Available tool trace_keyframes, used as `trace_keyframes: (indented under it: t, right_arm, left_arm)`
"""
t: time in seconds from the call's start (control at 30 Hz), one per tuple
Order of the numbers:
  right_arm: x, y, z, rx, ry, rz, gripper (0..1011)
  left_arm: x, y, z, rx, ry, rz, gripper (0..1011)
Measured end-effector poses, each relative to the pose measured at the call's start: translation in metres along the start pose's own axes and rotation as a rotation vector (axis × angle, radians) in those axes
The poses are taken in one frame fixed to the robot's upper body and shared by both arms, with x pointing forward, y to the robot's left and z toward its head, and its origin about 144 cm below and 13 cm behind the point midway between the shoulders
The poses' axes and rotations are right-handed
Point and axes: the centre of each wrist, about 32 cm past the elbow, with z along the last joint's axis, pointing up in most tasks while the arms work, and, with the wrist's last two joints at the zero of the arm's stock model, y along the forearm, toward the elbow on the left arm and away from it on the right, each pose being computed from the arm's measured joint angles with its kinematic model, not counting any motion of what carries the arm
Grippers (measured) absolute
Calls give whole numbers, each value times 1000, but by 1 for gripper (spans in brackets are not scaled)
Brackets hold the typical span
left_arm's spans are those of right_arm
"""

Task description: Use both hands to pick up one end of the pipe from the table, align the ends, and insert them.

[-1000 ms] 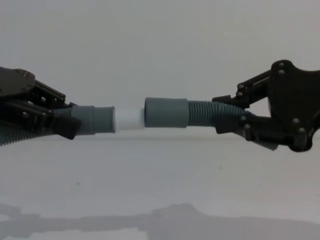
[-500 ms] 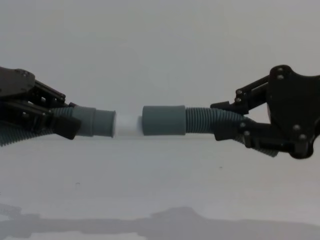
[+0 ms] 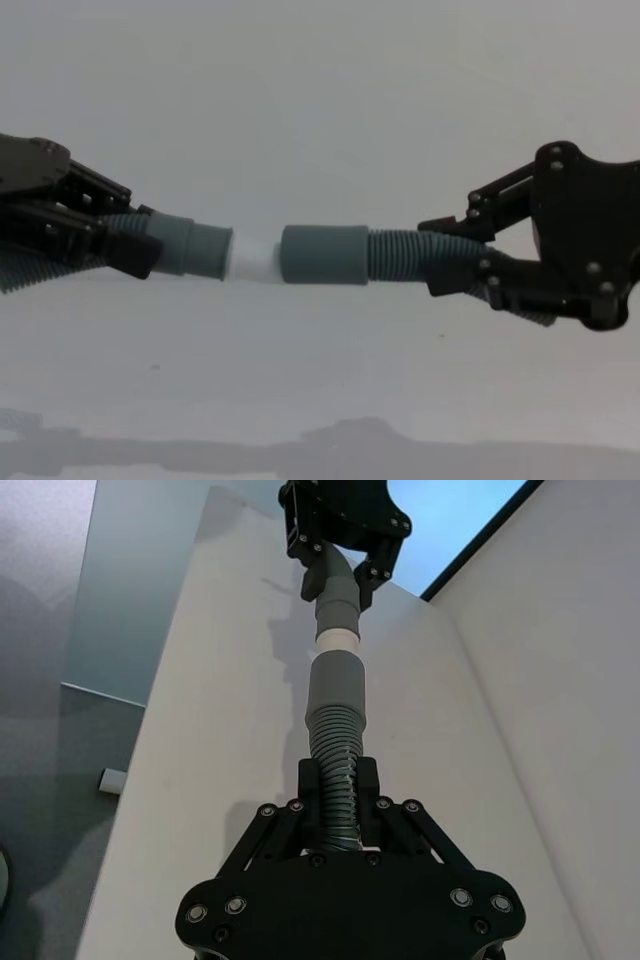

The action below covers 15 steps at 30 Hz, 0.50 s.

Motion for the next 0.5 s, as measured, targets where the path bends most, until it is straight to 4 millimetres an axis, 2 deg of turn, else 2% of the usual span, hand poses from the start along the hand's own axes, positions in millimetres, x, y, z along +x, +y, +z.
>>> trace_keyframes:
  t: [0.5]
  right_arm:
    - [4, 4, -1, -1, 1, 31, 186]
  left_arm:
    - [0, 0, 0, 0, 0, 0, 325]
